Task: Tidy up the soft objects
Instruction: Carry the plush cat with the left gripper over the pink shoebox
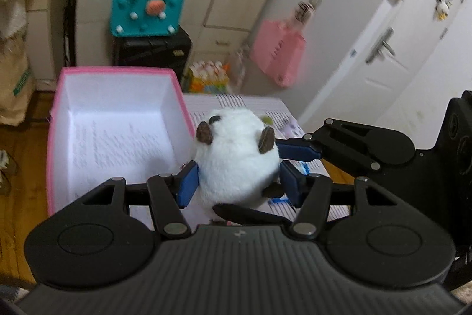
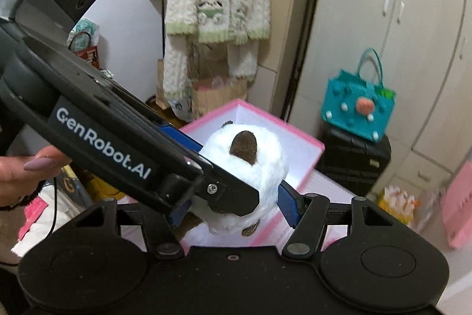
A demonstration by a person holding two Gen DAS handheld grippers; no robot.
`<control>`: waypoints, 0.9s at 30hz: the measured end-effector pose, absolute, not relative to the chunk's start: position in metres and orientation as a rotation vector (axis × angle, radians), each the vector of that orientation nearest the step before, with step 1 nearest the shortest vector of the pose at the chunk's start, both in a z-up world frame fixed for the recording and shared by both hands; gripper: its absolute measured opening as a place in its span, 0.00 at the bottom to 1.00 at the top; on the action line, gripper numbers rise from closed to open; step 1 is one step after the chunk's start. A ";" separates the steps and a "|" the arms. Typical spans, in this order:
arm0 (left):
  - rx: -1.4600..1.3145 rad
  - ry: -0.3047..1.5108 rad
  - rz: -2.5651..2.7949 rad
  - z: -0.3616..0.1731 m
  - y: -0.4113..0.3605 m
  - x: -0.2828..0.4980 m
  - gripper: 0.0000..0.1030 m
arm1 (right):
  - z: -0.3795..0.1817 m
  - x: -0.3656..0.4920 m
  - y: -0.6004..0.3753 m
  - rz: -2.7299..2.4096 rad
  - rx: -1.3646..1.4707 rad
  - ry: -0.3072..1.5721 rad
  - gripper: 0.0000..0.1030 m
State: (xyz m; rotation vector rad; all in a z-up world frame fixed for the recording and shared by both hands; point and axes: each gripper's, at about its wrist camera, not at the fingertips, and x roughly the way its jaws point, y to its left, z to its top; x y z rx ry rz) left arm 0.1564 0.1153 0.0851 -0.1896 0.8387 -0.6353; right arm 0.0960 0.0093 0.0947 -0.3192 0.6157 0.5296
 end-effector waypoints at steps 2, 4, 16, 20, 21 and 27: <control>-0.188 0.810 -0.607 0.087 0.119 0.165 0.56 | 0.092 0.113 0.011 0.546 -0.302 0.602 0.65; -0.189 0.795 -0.573 0.086 0.121 0.177 0.56 | 0.088 0.135 0.011 0.563 -0.257 0.612 0.65; -0.157 0.903 -0.445 0.036 0.114 0.278 0.56 | 0.024 0.232 -0.003 0.635 -0.085 0.699 0.65; -0.188 0.944 -0.432 0.012 0.115 0.299 0.56 | 0.013 0.240 0.008 0.618 -0.176 0.670 0.64; -0.190 0.950 -0.426 0.007 0.115 0.302 0.55 | 0.011 0.243 0.011 0.615 -0.191 0.683 0.64; -0.222 1.055 -0.410 -0.016 0.116 0.329 0.54 | 0.003 0.262 0.023 0.611 -0.310 0.758 0.62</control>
